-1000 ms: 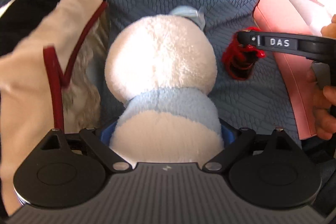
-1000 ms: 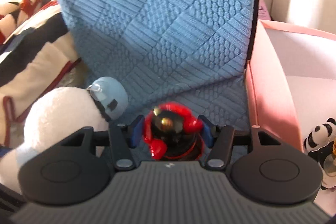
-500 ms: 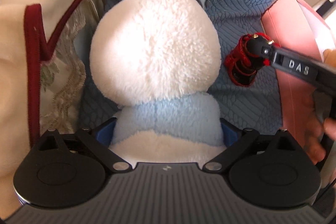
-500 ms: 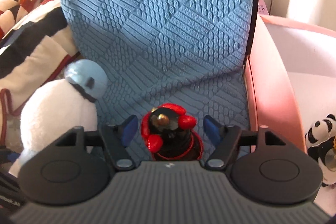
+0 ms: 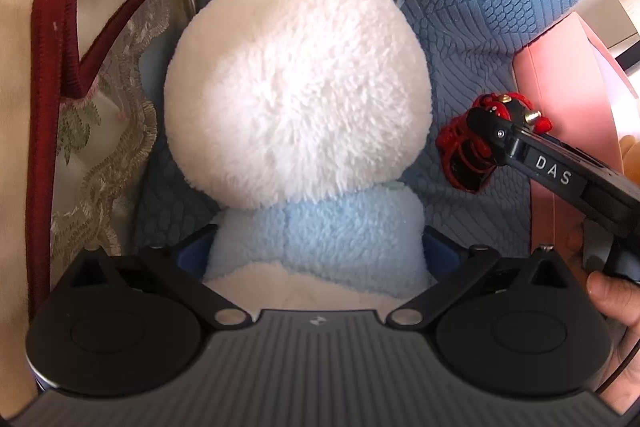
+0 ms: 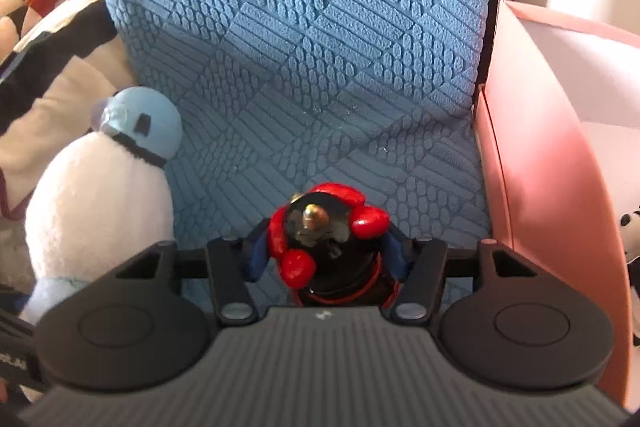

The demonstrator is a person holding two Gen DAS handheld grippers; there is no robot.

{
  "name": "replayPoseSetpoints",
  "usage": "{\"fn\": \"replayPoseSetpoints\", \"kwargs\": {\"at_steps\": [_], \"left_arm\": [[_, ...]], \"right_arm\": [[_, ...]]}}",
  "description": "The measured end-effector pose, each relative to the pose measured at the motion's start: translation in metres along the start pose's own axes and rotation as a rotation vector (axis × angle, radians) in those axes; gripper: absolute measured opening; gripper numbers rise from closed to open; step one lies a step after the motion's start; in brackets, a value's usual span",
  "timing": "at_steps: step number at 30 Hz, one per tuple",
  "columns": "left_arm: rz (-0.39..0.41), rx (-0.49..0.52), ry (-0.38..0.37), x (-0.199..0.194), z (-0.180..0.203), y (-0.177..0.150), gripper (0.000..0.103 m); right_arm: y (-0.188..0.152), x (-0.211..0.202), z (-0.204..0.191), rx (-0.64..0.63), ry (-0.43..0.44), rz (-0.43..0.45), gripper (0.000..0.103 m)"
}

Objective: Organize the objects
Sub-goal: 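Lift the duck with the left gripper while the right gripper lifts the figurine toward the box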

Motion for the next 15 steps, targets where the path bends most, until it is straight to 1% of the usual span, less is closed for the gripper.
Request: {"fn": "replayPoseSetpoints", "kwargs": {"at_steps": [2, 3, 7, 10, 12, 15], "left_arm": [[0.016, 0.002, 0.007, -0.002, 0.002, -0.003, 0.103], [0.024, 0.004, 0.011, -0.004, 0.002, -0.004, 0.102], [0.067, 0.005, 0.025, -0.01, 0.005, -0.011, 0.095], [0.088, -0.003, 0.024, -0.018, 0.007, -0.016, 0.093], [0.1, -0.045, 0.001, -0.025, 0.004, -0.019, 0.093], [0.118, -0.137, -0.047, -0.033, -0.006, -0.027, 0.092]], "right_arm": [[0.0, -0.004, 0.0, -0.013, -0.01, 0.001, 0.059], [0.0, -0.007, 0.0, -0.001, -0.027, 0.021, 0.059], [-0.009, -0.018, -0.004, 0.021, -0.029, 0.035, 0.059], [-0.017, -0.028, -0.008, 0.03, -0.03, 0.031, 0.059], [-0.021, -0.038, -0.013, 0.026, -0.022, 0.037, 0.059], [-0.025, -0.056, -0.014, 0.026, -0.022, 0.043, 0.059]]}}
Point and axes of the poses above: each gripper's, at about its wrist camera, not at the fingertips, and x roughly the way its jaws point, z to its right, y to its top, the point moved 8 cm from there along x, roughly the way its jaws point, and after that the axes turned 10 degrees about -z, right-handed, at the moved point
